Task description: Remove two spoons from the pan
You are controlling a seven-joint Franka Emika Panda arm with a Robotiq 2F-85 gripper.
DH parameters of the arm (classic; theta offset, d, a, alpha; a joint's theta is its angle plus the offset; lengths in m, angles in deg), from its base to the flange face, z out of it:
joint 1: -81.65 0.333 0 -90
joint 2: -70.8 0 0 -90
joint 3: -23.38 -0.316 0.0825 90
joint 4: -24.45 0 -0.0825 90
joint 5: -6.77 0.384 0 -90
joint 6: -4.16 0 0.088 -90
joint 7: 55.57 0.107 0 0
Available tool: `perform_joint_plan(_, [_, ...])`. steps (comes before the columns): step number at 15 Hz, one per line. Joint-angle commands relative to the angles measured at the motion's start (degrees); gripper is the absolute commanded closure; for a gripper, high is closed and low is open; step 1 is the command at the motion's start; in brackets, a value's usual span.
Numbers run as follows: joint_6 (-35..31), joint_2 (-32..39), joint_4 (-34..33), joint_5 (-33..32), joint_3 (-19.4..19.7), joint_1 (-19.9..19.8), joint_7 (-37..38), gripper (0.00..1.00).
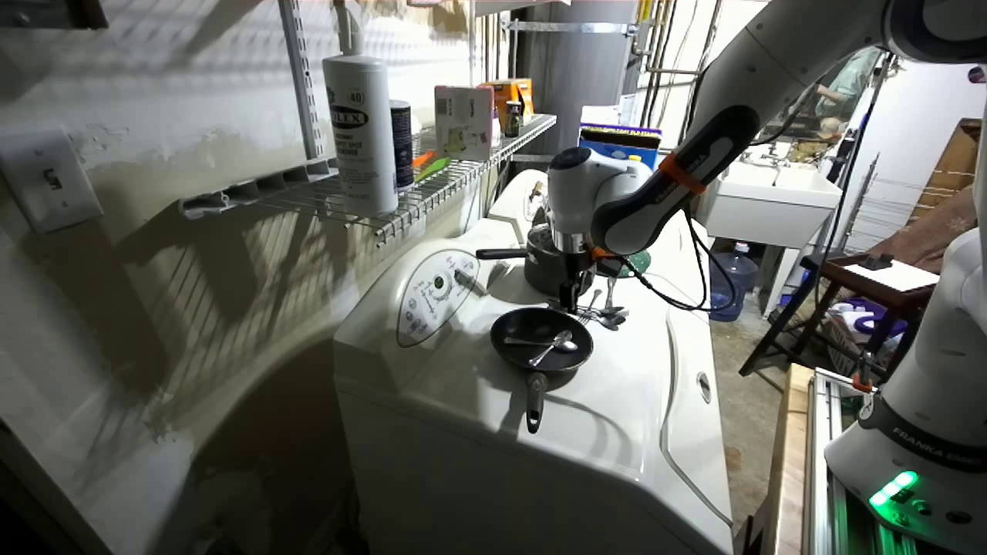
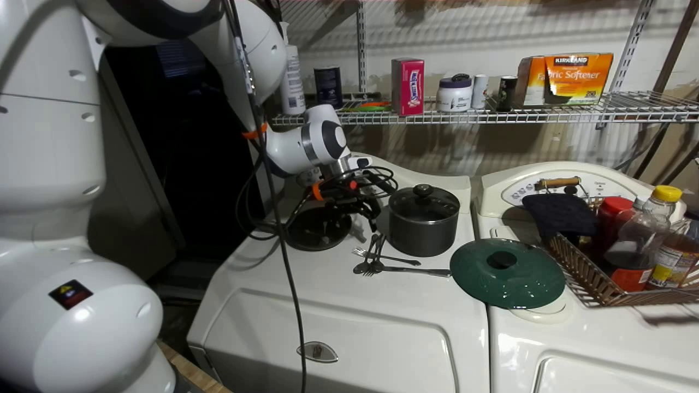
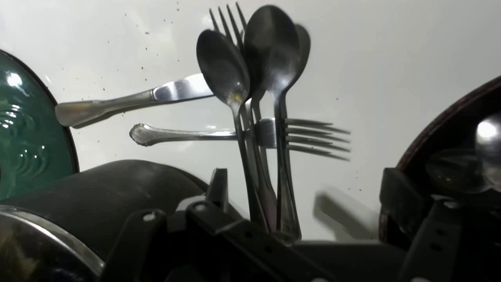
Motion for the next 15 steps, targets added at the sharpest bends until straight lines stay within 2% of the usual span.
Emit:
perform_joint_plan(1, [3.0,-7.8,4.5,6.4,-2.0,-0.1,-1.3,0.00])
perform_joint_plan(4, [3.3,-12.4,5.9,11.1,-3.7,-0.2,-1.5,0.00])
perform_joint_plan(8, [2.5,-15.8,5.9,15.2,-5.8,-0.3,-5.8,0.00])
perform_joint_plan(9, [2.5,-13.4,4.5,12.5,-5.3,-0.4,-2.9,0.00])
perform_joint_plan(15, [2.5,-14.8,4.8,13.4,-5.9,-0.5,-4.2,0.00])
